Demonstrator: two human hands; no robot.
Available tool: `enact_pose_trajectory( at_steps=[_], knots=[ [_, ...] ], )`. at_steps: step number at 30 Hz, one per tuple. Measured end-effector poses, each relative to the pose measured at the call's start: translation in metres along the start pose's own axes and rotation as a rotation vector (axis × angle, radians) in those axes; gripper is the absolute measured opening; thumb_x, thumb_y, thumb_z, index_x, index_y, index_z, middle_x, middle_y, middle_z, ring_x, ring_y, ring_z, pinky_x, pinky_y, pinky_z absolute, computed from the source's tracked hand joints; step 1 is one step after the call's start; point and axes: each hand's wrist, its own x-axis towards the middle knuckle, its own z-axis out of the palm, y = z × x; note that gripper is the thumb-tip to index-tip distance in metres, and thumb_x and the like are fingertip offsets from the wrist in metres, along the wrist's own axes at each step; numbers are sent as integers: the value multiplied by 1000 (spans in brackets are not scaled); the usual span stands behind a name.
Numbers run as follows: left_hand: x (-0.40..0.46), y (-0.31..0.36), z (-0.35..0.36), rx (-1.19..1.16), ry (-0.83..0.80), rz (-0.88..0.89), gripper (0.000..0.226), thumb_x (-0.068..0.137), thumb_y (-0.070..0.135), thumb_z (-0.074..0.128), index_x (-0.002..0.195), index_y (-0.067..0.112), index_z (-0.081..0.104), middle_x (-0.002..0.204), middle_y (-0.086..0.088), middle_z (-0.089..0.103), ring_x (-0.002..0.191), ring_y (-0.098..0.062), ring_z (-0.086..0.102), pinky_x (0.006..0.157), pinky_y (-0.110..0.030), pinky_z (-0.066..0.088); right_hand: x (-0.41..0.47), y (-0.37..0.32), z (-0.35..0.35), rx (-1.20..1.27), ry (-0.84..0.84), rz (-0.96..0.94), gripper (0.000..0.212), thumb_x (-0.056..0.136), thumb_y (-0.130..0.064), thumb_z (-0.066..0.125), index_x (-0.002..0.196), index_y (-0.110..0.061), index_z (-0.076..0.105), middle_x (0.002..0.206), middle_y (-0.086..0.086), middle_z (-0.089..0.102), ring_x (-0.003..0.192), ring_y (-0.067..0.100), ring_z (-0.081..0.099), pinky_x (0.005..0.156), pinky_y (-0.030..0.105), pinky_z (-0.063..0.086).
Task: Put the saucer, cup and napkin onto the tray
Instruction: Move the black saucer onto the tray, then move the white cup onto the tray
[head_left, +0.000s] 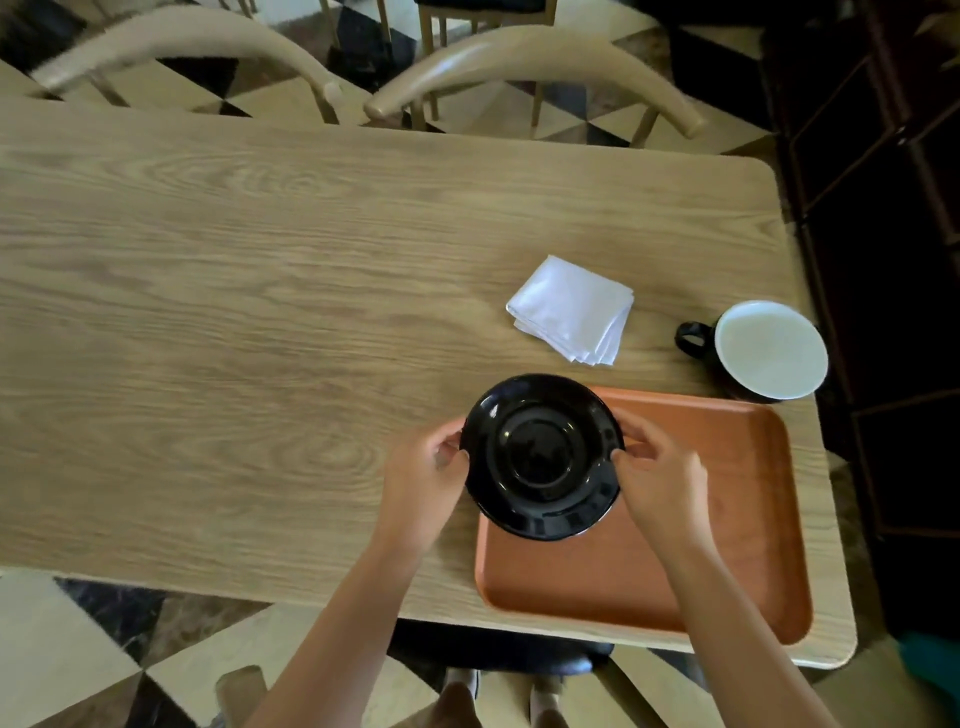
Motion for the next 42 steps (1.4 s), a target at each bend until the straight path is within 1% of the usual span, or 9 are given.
enact_pose_trajectory(
  at_steps=[2, 4, 8, 17, 26, 30, 33, 36, 42],
  knots=[
    [5, -1, 7, 34, 3, -7, 45, 80, 0, 55, 100, 39, 67, 64, 25, 67, 68, -9, 67, 71, -19, 52, 6, 9, -2, 0, -6, 14, 45, 75, 2, 57, 92, -39, 64, 60, -40, 59, 67, -18, 55, 58, -4, 34],
    [10, -1, 12, 48, 7, 0, 40, 79, -1, 57, 107, 25, 68, 68, 17, 68, 71, -15, 67, 77, -37, 55, 11, 16, -3, -7, -15, 20, 43, 75, 1, 58, 96, -34, 68, 61, -36, 60, 66, -23, 52, 59, -5, 34],
    [15, 3, 18, 104, 2, 33, 40, 78, -4, 58, 104, 23, 70, 59, 26, 64, 64, -9, 65, 75, -39, 55, 20, 27, -4, -21, -33, 4, 40, 75, 2, 57, 101, -26, 69, 77, -27, 62, 70, -21, 54, 61, -7, 32],
    [12, 2, 23, 31, 31, 15, 40, 80, -6, 56, 109, 20, 67, 83, 14, 67, 76, -12, 67, 76, -40, 57, 22, 39, -5, 26, -74, -44, 40, 80, 2, 56, 107, -25, 66, 83, -24, 63, 75, -24, 53, 65, -8, 33],
    [13, 21, 6, 254, -117, 45, 22, 87, 13, 57, 102, 29, 61, 86, 14, 63, 77, 4, 56, 70, -4, 42, 34, 31, -37, -133, -334, -54, 38, 86, -18, 56, 122, -27, 56, 96, -10, 64, 84, 6, 57, 68, 11, 37],
    [27, 43, 10, 327, -88, 189, 30, 86, 17, 60, 115, 17, 61, 100, -2, 66, 86, -12, 62, 83, -34, 50, 32, 28, -77, -180, -245, -198, 29, 85, -17, 58, 114, -23, 63, 93, -6, 67, 82, 9, 60, 70, 17, 42],
    [37, 73, 38, 368, -74, 384, 35, 85, 22, 60, 119, 17, 59, 109, 0, 60, 97, -14, 57, 87, -31, 47, 36, 37, -112, -116, -10, -246, 25, 84, -12, 60, 107, -20, 67, 96, -6, 67, 81, 4, 59, 67, 5, 40],
    [46, 100, 78, 497, -103, 604, 46, 83, 27, 62, 126, 17, 52, 127, -3, 48, 116, -16, 45, 91, -31, 43, 54, 59, -137, -298, 190, -362, 33, 81, -12, 67, 114, -13, 63, 115, 4, 65, 104, 20, 55, 88, 24, 39],
    [70, 120, 147, 998, -212, 896, 70, 81, 40, 62, 140, 20, 30, 154, -18, 8, 142, -32, 9, 109, -53, 24, 84, 94, -146, -611, 60, -481, 49, 78, -22, 71, 125, -14, 57, 137, 7, 52, 126, 31, 44, 94, 44, 44]
  ],
)
